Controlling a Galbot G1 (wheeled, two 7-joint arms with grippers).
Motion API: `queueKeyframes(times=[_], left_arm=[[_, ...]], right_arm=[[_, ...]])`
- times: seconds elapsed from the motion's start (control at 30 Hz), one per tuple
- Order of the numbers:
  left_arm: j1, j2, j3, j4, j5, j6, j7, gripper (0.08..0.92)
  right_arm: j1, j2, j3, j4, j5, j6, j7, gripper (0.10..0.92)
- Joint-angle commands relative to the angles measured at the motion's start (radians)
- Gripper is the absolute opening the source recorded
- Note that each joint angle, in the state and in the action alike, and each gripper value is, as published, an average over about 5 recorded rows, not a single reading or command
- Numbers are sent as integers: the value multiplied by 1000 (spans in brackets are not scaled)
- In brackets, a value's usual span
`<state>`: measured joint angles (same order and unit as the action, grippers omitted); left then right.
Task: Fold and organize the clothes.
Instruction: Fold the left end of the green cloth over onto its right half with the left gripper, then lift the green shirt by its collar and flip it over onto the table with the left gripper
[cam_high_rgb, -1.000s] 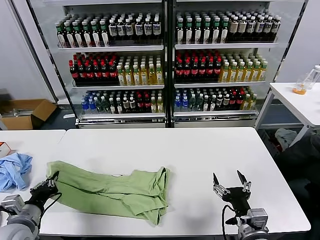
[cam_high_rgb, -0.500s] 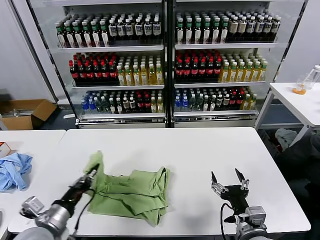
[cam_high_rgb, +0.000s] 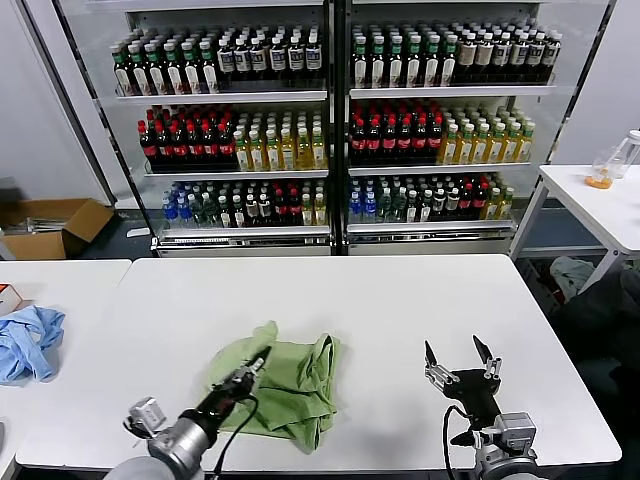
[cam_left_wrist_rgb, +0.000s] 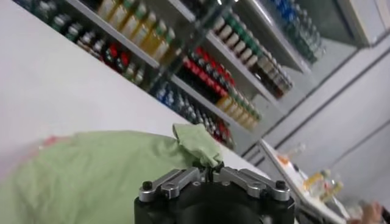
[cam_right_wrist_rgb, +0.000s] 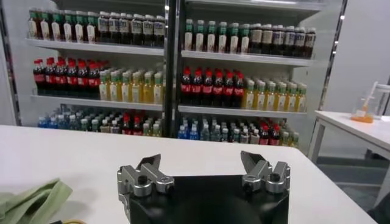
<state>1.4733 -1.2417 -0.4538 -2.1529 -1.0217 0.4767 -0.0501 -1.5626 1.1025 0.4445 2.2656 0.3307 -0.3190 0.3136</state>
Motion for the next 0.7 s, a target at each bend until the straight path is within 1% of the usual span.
queueKeyframes(times=[0.03, 0.23, 0.33, 0.4, 0.47, 0.57, 0.7], left_arm=[[-37, -9, 130, 46, 202, 11, 67, 205], [19, 3, 93, -45, 209, 22, 100, 378], [53, 6, 43, -77, 212, 16, 97, 465], [72, 9, -4, -87, 216, -3, 77, 517], [83, 14, -48, -78, 239, -34, 41, 577], [87, 26, -95, -27, 308, -79, -14, 664], [84, 38, -118, 61, 394, -112, -49, 771]], right_arm=[[-1, -2, 2, -2, 1, 2, -2, 823], [4, -4, -5, -6, 0, 3, -3, 823], [6, -3, -9, -8, 0, 4, -3, 823], [6, -2, -12, -8, 0, 5, -4, 823], [6, -1, -14, -8, -1, 5, -4, 823], [6, 1, -16, -8, -2, 6, -5, 823], [4, 3, -16, -5, -5, 7, -5, 823]])
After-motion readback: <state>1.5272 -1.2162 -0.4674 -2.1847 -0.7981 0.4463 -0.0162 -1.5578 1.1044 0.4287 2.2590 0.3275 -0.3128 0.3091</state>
